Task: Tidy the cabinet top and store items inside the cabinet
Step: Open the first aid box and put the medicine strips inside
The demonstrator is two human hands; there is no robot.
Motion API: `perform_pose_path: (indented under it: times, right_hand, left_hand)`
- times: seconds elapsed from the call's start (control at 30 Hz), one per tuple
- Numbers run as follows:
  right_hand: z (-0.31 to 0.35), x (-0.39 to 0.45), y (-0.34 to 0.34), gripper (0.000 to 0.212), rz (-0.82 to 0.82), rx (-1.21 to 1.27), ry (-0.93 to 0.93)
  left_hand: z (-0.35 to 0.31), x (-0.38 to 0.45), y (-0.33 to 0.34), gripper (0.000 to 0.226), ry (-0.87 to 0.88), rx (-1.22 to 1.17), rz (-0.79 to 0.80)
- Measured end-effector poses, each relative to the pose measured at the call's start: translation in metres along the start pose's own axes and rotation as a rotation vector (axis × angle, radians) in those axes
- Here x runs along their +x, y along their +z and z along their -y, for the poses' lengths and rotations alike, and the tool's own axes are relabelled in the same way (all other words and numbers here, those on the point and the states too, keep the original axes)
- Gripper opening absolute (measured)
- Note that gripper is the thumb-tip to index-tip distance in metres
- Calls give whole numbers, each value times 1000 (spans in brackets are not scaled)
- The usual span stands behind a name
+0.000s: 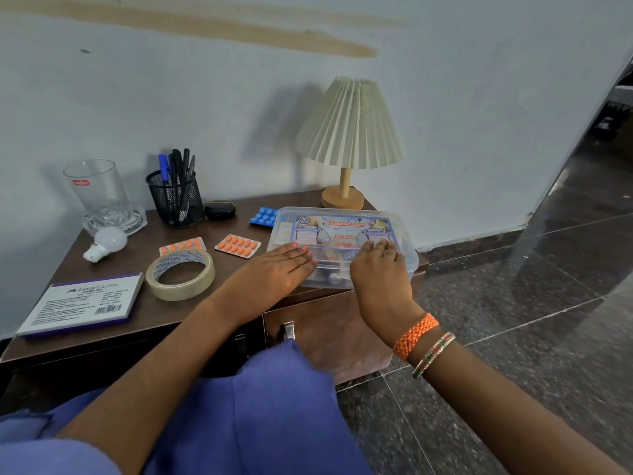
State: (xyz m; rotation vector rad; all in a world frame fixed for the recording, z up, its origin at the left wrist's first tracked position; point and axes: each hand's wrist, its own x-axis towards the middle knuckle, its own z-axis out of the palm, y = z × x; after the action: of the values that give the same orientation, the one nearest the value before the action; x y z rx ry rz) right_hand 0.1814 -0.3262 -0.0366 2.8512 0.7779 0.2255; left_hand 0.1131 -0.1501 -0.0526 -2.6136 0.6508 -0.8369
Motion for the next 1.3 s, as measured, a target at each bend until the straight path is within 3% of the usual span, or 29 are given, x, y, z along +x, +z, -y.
perform_pose_path:
  times: [0.2,0.33,0.6,0.83,1.1,1.23,1.3]
  right_hand:
    - [-3,-10,-4,69,-14,26,-86]
    - [-3,-16,-15,66,-2,47,-89]
    - [-20,-20,-66,20,-180,157,-122]
    - [-35,13,-102,28,-394,254,-58]
    - [-52,88,-117,28,-537,229,18]
    - [-58,108,-111,29,-564,248,24]
    - [-59,116,-106,29,-580,271,25]
  left_hand:
    - [10,-4,-4,43,-141,-109,114]
    - [9,-3,-9,40,-166,-144,112]
    - [16,-1,-21,35,-331,-177,-104]
    - [13,10,-25,34,-538,-183,-229]
    - [13,11,-16,39,-506,-270,136]
    - [13,11,-15,27,-536,-242,380]
    - [13,9,-16,24,-578,-246,415]
